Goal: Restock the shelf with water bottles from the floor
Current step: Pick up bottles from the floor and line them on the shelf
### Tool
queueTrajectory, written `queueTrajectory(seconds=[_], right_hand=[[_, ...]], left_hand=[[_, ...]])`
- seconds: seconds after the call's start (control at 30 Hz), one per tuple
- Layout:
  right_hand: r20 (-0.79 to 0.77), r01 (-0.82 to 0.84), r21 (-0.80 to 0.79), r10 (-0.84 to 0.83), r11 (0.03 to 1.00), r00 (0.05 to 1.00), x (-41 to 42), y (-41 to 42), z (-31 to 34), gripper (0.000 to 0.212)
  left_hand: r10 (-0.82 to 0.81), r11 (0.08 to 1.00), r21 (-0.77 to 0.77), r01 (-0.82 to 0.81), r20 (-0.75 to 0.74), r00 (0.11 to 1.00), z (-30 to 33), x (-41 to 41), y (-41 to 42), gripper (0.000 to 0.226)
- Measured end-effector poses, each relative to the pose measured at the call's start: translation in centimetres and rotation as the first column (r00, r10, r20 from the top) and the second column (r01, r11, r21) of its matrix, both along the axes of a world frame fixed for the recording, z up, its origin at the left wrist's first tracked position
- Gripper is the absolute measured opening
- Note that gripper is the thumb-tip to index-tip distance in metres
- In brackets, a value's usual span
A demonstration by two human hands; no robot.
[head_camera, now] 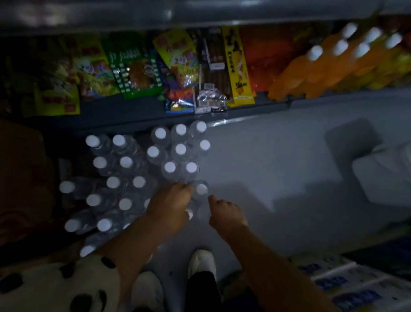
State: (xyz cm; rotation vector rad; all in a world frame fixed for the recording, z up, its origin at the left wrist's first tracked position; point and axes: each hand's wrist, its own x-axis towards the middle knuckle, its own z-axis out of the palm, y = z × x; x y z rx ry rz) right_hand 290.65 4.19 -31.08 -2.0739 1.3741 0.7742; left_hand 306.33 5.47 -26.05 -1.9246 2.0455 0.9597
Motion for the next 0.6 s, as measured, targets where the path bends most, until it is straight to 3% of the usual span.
queueTrajectory(seconds=[0.13, 0.27, 0.37, 0.5, 0.6], right_hand=[[0.066, -0.034, 0.045, 0.031, 0.998, 0.997, -0.7, -2.6, 13.5, 0.049], [0.134, -0.089, -0.022, 0.091, 0.996, 0.987, -1.2, -5.6, 30.6, 0.052], [0.208, -0.122, -0.147, 0.152, 0.981, 0.966, -1.2, -7.2, 43.9, 0.045], [0.325, -0.144, -0.355, 0.266, 0.924, 0.908, -1.2, -8.3, 59.8, 0.031], [0.353, -0.124, -0.511, 0.339, 0.851, 0.872, -0.4, -8.4, 70.4, 0.02]], left_hand=[[-0.04, 0.999, -0.011, 0.04, -0.055, 0.998, 9.6, -0.3, -1.3, 0.03], [-0.064, 0.998, -0.008, 0.064, -0.138, 0.988, 22.4, -0.1, -3.0, 0.036], [-0.084, 0.994, -0.087, 0.066, -0.228, 0.97, 33.0, 0.6, -4.3, 0.041], [-0.117, 0.978, -0.204, 0.046, -0.351, 0.929, 46.3, 1.8, -5.2, 0.066], [-0.129, 0.969, -0.246, 0.005, -0.492, 0.861, 53.8, 2.6, -5.3, 0.065]])
